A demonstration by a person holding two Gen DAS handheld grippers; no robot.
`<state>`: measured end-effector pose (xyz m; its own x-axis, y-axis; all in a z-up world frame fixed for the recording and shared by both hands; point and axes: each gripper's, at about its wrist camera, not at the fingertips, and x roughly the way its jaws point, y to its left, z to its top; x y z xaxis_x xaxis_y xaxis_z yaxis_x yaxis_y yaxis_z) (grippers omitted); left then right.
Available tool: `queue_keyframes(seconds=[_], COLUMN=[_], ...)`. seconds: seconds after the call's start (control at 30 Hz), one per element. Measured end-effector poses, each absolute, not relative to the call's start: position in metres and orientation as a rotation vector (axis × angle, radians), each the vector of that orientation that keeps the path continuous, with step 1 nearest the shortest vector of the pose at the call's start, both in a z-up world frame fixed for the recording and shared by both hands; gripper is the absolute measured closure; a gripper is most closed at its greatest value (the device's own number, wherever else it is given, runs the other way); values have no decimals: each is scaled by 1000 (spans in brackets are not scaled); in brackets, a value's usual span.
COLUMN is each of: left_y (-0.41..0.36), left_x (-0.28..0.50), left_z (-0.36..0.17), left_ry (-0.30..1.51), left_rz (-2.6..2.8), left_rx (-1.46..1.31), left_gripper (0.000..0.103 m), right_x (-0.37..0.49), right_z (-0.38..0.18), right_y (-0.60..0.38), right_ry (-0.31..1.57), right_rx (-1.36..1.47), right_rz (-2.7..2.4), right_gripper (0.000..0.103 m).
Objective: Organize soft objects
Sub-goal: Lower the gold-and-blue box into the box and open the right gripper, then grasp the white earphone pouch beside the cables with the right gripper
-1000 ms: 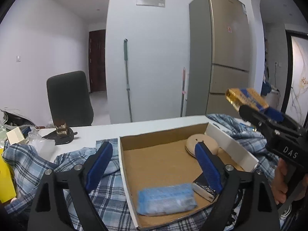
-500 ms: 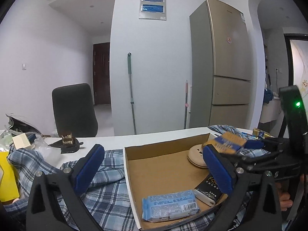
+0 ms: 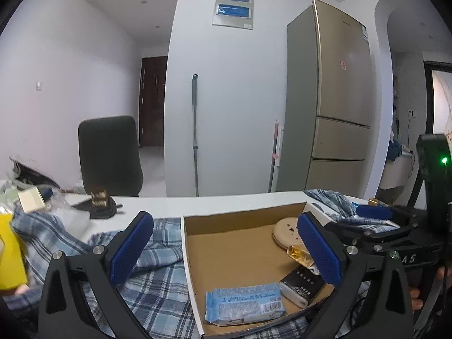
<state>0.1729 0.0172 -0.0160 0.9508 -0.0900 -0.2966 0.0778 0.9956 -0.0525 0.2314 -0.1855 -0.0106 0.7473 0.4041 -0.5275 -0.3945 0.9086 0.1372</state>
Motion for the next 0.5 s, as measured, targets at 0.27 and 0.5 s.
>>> queue_keyframes(seconds=[0.27, 0.5], left_y=[0, -20], left_x=[126, 76], left_z=[33, 49], left_ry=[206, 171], left_rz=[-103, -113], left_rx=[-2, 0], left_gripper=[0, 0], right_x=[189, 147], right_z=[43, 64], right_y=[-215, -236], right_ry=[443, 402], right_rx=[18, 12], right_rz=[373, 366], right_gripper=[4, 3])
